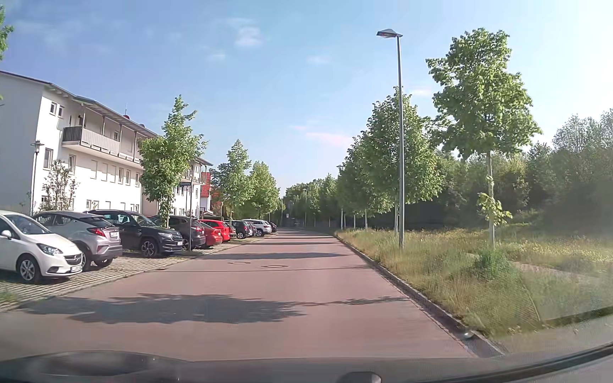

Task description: Follow the waypoints while adhering to traffic rules and regulations

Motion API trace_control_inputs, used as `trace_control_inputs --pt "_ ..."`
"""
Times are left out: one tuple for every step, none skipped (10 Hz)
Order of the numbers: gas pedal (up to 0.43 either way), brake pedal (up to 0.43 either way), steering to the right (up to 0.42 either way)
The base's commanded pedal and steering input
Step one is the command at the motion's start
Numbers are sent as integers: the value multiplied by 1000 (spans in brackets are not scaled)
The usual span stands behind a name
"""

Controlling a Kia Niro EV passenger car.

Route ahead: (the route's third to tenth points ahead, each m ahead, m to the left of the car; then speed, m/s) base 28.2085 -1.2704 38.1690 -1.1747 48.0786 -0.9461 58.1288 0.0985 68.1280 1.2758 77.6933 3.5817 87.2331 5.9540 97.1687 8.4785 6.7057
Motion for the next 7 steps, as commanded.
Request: trace_control_inputs --pt "228 0 -9" --pt "228 0 -9" --pt "228 0 -9" --pt "228 0 -10" --pt "228 0 -10" --pt "228 0 -10" --pt "228 0 -10"
